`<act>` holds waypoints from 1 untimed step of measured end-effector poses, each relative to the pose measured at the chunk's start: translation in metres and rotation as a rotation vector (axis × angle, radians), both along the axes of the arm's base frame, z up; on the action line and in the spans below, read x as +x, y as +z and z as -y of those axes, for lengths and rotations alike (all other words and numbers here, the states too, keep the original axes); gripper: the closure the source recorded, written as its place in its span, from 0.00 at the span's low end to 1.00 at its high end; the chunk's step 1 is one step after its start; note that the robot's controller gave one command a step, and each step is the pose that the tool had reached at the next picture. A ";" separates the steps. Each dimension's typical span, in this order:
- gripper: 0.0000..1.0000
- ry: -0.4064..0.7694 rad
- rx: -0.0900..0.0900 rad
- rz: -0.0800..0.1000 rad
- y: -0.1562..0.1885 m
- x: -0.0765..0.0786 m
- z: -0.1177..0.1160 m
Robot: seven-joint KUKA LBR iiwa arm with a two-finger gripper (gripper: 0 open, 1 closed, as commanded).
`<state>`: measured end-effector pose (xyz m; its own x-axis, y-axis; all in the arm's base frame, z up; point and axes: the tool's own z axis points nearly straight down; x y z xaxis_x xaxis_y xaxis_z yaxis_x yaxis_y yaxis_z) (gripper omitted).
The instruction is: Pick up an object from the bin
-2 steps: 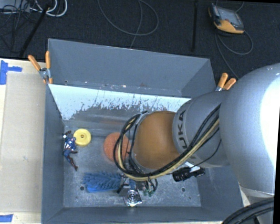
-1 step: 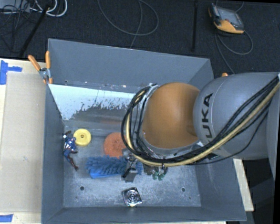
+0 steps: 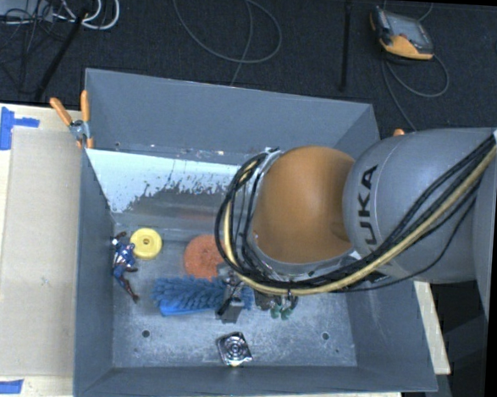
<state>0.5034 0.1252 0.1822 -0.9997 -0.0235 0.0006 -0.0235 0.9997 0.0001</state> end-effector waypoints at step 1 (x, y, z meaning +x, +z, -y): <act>1.00 0.001 0.000 0.002 0.111 0.028 -0.024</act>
Offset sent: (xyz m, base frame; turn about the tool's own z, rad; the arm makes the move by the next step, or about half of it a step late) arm 0.0000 0.0000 0.0000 0.0000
